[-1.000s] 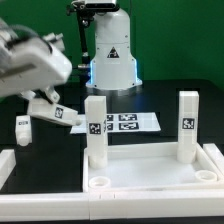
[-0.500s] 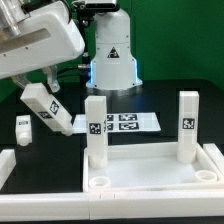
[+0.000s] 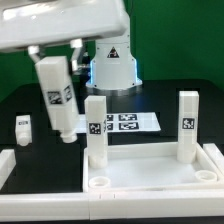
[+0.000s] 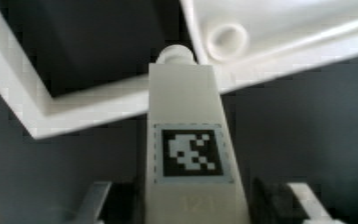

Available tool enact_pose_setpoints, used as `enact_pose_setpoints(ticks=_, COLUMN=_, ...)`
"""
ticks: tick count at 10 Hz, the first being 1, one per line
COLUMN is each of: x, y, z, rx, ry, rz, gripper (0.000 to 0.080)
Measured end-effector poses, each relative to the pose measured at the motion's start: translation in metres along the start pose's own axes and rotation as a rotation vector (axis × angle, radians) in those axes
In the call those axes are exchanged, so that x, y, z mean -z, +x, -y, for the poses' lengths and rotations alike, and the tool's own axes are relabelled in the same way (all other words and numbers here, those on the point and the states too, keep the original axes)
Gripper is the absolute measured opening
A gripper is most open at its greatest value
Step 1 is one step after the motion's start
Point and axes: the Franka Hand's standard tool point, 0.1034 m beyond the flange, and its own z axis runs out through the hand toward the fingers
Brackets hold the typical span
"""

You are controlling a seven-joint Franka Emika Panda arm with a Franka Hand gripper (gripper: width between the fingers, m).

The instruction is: Assemble desk

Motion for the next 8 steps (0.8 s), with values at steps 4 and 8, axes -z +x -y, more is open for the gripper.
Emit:
enact_pose_setpoints(ticks=4, x=-0.006, y=-0.018, z=0.009, rx=-0.009, ry=-0.027, rz=-0.065, gripper=0.0284)
enact_pose_setpoints(ticks=8, x=-0.005, y=-0.018, z=0.088, rx=0.202, ry=0.004, rz=-0.056, gripper=0.0284)
